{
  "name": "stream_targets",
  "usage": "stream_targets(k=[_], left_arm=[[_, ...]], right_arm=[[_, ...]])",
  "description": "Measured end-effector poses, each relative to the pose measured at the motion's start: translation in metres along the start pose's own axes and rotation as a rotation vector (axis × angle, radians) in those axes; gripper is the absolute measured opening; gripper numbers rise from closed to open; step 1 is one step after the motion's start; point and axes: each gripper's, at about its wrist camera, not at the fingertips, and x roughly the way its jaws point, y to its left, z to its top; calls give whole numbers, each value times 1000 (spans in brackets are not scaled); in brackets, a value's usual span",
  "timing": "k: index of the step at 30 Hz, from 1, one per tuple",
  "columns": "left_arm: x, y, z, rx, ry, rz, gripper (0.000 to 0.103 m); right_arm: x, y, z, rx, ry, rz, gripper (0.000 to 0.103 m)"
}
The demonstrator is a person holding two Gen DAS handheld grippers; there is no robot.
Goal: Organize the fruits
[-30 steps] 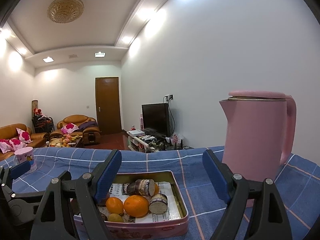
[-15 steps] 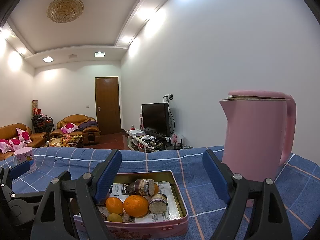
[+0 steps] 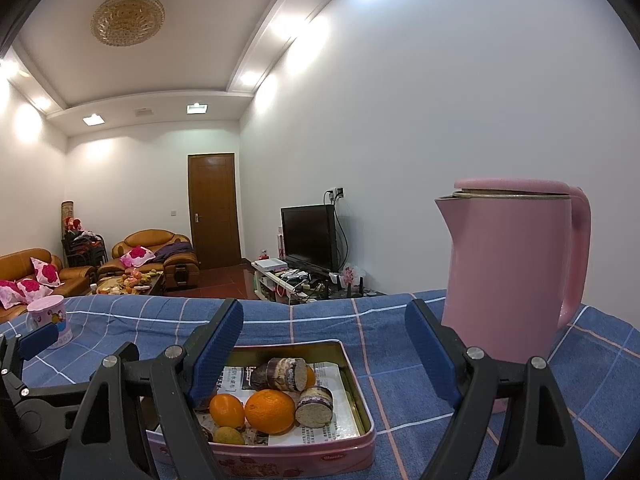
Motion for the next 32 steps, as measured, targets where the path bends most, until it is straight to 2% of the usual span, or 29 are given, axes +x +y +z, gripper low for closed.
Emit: stream_targets(k=[20,27,32], left_arm=[[8,7,-4,-6,21,23,103],[13,11,-4,-31,53,-7,103],[16,10,-3,-30,57,0,103]], right_arm=[[0,-2,-1,1,7,-4,84],[1,-2,-1,2,11,-4,84],[3,-3,-1,4,15,-6,84]])
